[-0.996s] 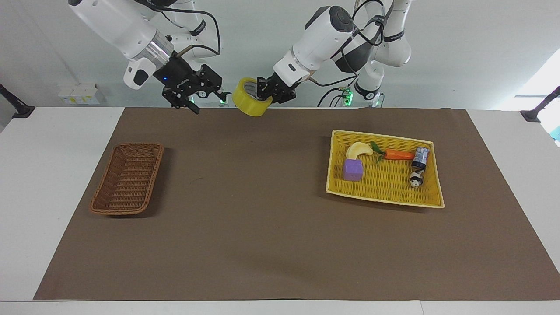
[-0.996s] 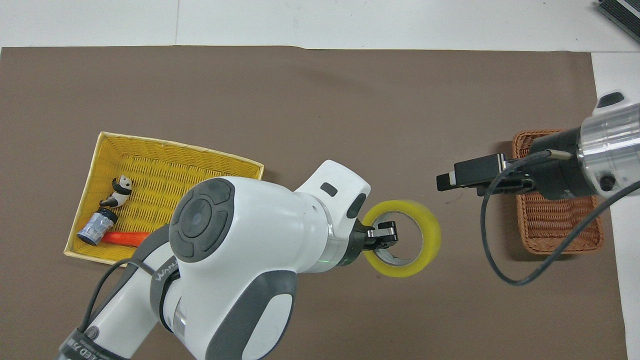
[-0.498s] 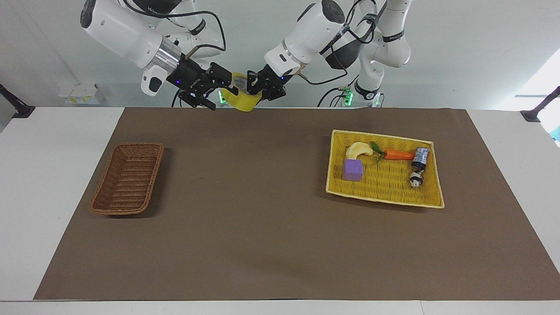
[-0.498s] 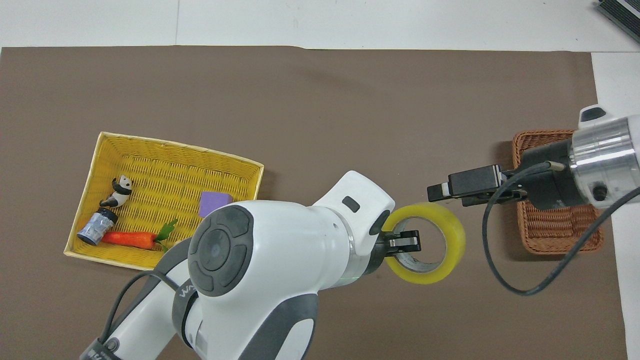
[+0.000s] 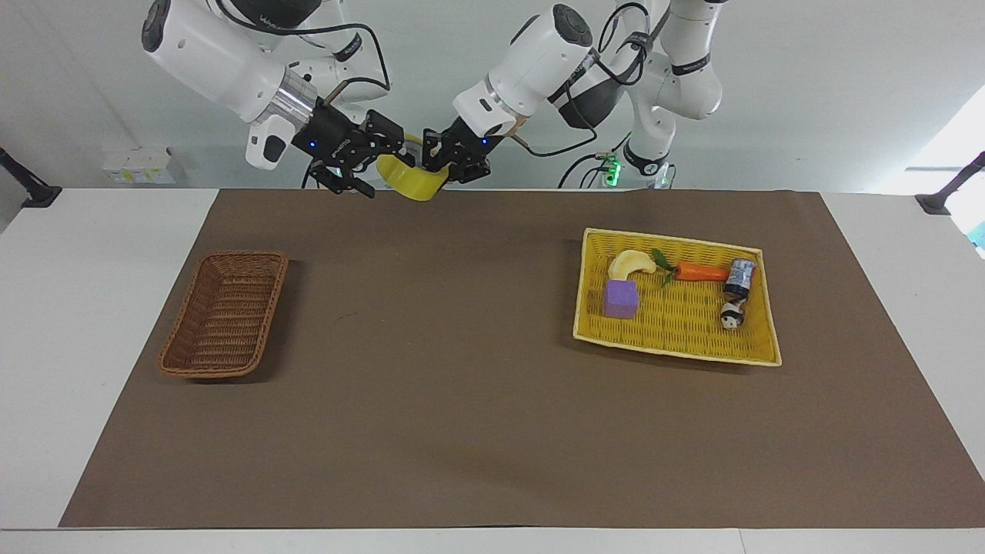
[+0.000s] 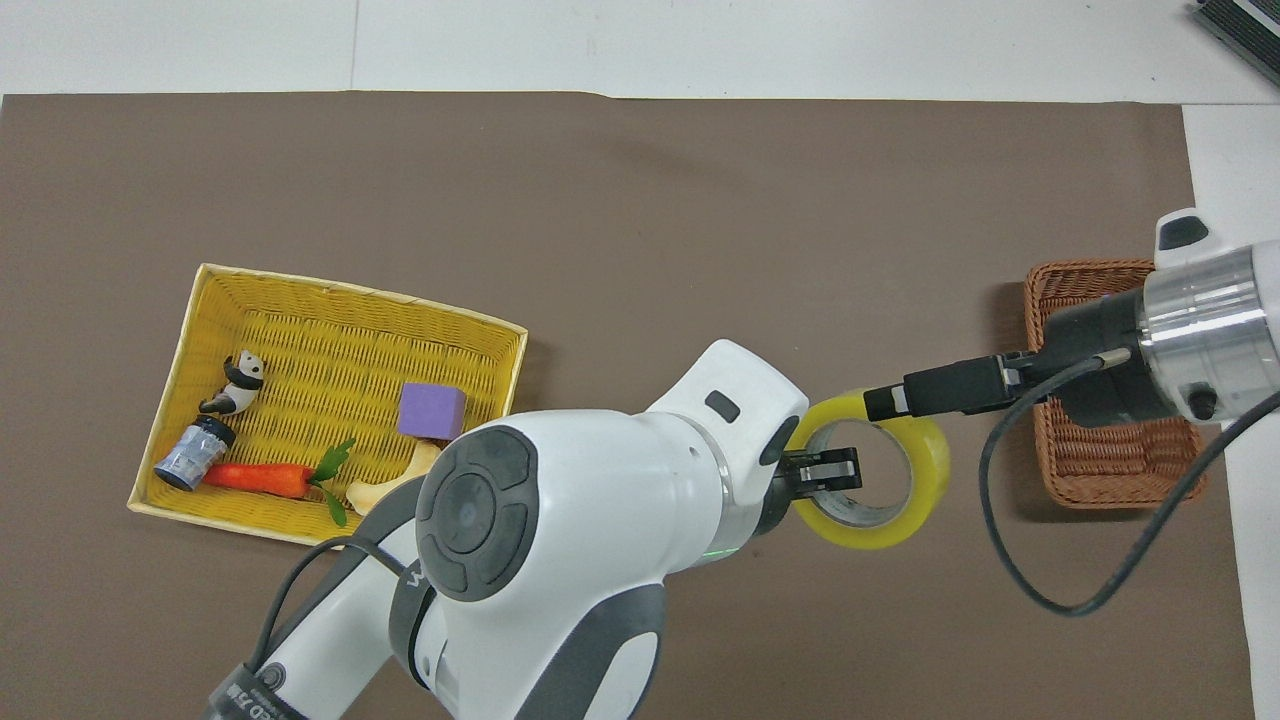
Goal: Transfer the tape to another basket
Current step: 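Hold the tape out with the left gripper while the right gripper reaches it, then grasp the tape with the right gripper while the left gripper releases it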
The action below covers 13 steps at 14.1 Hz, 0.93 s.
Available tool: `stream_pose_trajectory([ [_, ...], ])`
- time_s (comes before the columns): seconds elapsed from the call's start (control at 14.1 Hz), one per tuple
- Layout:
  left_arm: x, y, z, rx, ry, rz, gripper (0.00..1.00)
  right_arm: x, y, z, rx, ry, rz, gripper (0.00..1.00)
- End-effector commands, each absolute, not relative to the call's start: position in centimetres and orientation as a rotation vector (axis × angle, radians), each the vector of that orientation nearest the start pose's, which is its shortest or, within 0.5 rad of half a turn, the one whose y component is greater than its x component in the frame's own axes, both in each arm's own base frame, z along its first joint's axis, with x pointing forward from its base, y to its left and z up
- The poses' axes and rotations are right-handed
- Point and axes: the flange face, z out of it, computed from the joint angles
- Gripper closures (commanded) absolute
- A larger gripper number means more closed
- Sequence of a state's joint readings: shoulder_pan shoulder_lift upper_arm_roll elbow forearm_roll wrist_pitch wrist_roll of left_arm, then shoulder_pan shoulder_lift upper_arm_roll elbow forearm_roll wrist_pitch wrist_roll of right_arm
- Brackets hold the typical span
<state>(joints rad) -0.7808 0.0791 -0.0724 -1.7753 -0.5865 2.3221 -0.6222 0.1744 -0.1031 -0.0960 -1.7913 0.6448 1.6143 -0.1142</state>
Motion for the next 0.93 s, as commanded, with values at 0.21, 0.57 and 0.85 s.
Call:
stream_pose_trajectory([
  [0.21,39.2,-49.2,57.5,2.37,0.226,-0.01,1.0,51.0,9.4,59.9,-2.507,-0.242,0.049,0.84],
  [0.57,38.2,-50.1,57.7,2.344,0.275,-0.035,1.0,51.4,9.5,60.1,-2.511,-0.247,0.037,1.0],
  [0.85,38.2,-50.1,57.7,2.345,0.28,-0.04,0.01,51.7,9.1,60.4,-2.512,-0.244,0.03,1.0],
])
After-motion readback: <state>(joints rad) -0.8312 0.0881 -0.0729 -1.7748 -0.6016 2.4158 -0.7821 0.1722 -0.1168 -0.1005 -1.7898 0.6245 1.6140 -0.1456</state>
